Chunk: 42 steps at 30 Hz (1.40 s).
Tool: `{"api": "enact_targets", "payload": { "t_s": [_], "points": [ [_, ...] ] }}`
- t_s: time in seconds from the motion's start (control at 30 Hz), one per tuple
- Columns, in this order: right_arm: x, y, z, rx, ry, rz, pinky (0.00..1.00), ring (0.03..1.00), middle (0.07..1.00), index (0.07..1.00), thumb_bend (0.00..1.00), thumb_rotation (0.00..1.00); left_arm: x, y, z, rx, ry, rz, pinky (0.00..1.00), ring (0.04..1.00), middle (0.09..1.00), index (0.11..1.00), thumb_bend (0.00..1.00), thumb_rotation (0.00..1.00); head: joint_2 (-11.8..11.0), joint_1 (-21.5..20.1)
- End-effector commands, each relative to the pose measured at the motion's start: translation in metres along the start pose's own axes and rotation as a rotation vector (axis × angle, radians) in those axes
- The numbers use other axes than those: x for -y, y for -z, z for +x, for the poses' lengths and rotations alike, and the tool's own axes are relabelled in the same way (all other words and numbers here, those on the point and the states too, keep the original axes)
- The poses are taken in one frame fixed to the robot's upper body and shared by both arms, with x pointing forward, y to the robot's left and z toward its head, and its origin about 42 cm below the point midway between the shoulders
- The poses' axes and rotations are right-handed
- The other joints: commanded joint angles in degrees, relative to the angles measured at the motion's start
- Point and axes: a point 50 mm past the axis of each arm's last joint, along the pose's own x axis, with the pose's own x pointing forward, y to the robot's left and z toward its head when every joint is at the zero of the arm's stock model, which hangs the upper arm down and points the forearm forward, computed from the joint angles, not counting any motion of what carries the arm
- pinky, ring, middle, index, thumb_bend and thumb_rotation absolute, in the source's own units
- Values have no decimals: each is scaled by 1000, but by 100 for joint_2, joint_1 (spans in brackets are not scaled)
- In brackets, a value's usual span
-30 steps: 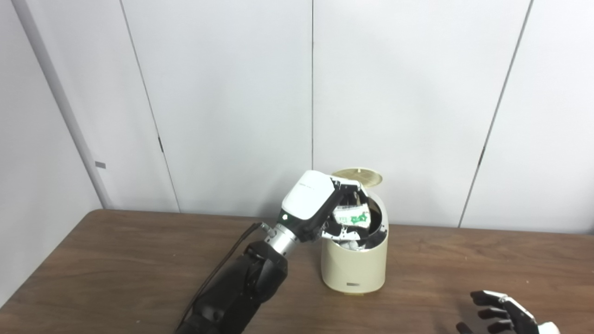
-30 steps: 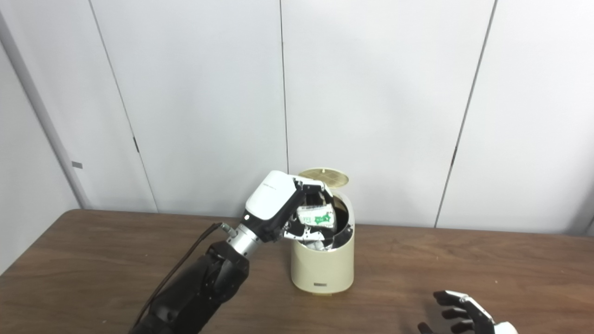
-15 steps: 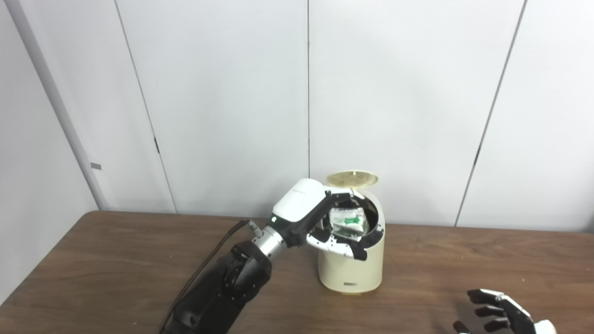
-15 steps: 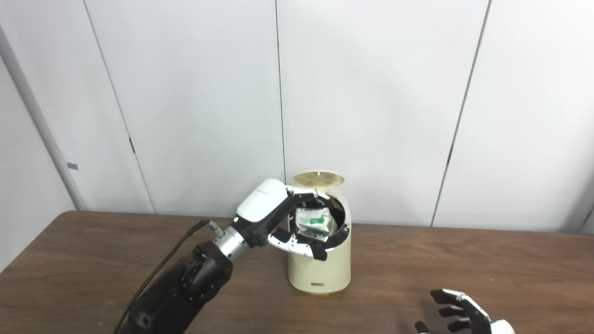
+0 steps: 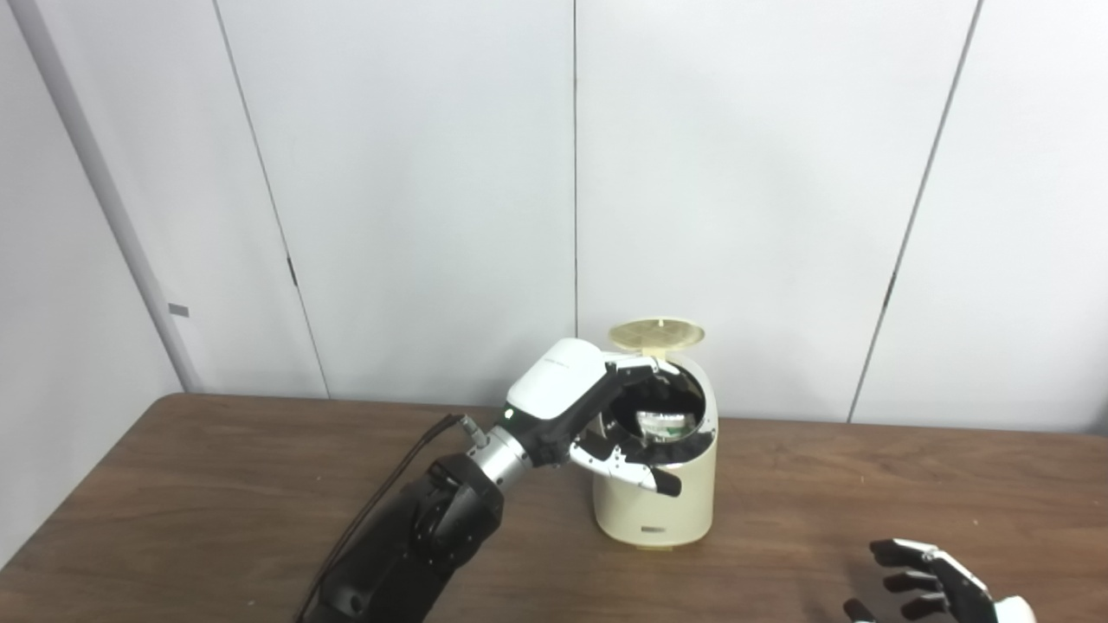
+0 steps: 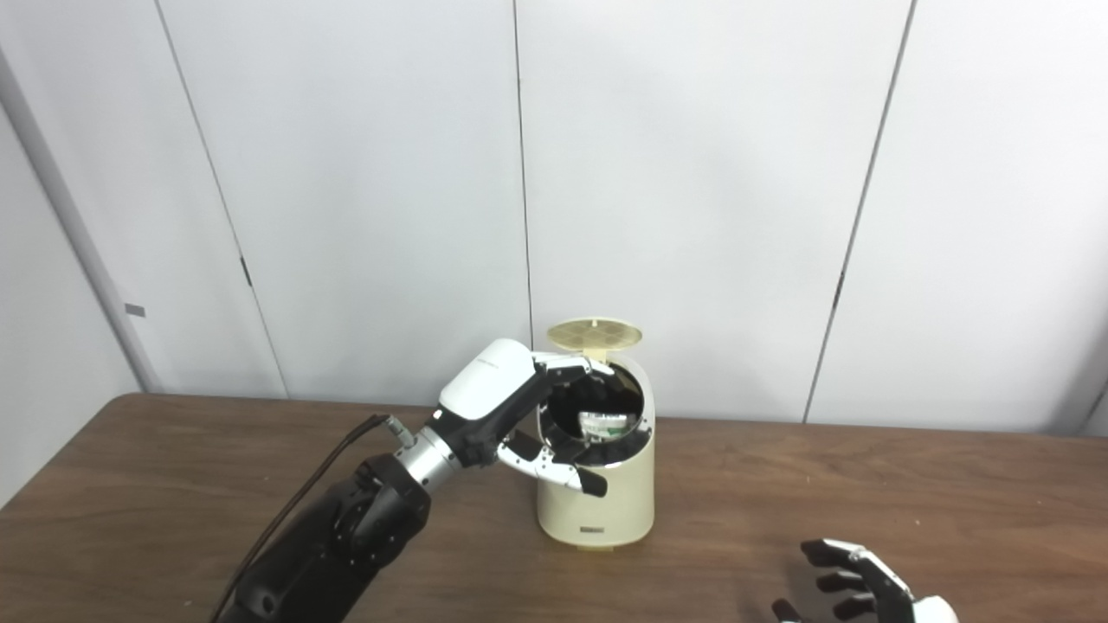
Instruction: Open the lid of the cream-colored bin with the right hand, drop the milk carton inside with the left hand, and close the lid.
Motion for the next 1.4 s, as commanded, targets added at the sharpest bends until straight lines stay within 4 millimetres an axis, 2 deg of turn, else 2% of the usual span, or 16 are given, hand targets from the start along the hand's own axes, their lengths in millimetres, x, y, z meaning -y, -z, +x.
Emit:
{"api": "enact_targets", "payload": {
  "t_s": [0.0,0.2,0.27,0.33,0.4,0.5,0.57,0.67,0.73,0.77,0.8,0.87,0.93,1.1,1.23,1.37],
  "points": [
    [-3,1,-3,11,5,9,436,579,657,646,307,0,-21,1,8,12,-57,30,517,630,659,747,1000,655,3,3],
    [-3,1,-3,14,5,3,467,598,657,646,311,0,-18,-1,-1,24,-98,-18,475,602,637,730,1000,658,21,-96],
    [-3,1,-4,22,10,12,428,567,643,643,312,0,-16,-5,-8,27,-155,-46,490,614,641,730,971,701,38,-147],
    [-3,1,-4,24,12,13,453,585,646,639,314,0,-16,-9,-16,28,-238,-89,502,623,647,710,742,774,52,-193],
    [-3,0,-4,25,16,8,469,598,654,635,308,0,-18,-14,-24,27,-299,-134,508,623,648,682,581,836,55,-265],
    [-3,-4,-3,45,39,33,425,556,640,646,297,0,-22,-20,-41,28,-373,-238,504,591,640,674,454,857,68,-420],
    [-2,-9,-1,61,63,42,398,532,637,651,292,0,-27,-24,-54,25,-434,-317,500,573,618,654,430,809,80,-499],
    [1,-19,5,112,104,66,470,600,655,639,282,96,-34,-27,-68,23,-512,-411,489,549,588,620,347,710,90,-645],
    [5,-26,9,150,121,74,504,631,669,644,269,233,-37,-28,-78,14,-544,-451,487,543,580,611,301,683,87,-713],
    [8,-30,12,179,119,77,515,642,675,651,265,324,-37,-29,-83,1,-554,-473,491,548,583,613,288,678,85,-775],
    [11,-33,14,203,115,77,533,661,693,666,275,490,-37,-29,-89,-15,-560,-487,500,559,591,620,267,671,79,-822],
    [19,-42,19,244,102,59,565,693,720,694,344,711,-34,-31,-102,-70,-556,-507,511,585,608,630,246,671,83,-892],
    [26,-50,23,267,97,44,625,738,751,731,453,849,-27,-32,-115,-124,-540,-512,542,630,646,655,264,681,81,-927],
    [48,-71,38,356,82,-2,724,812,824,808,624,948,-3,-34,-148,-228,-511,-555,587,682,703,705,263,646,28,-856],
    [66,-84,57,447,83,-35,753,840,857,845,665,947,13,-37,-167,-305,-526,-593,604,703,713,711,277,620,19,-917],
    [81,-118,80,499,89,-118,759,859,879,867,693,969,23,-34,-180,-345,-529,-620,650,717,730,738,306,711,-25,-1082]
  ]
}}
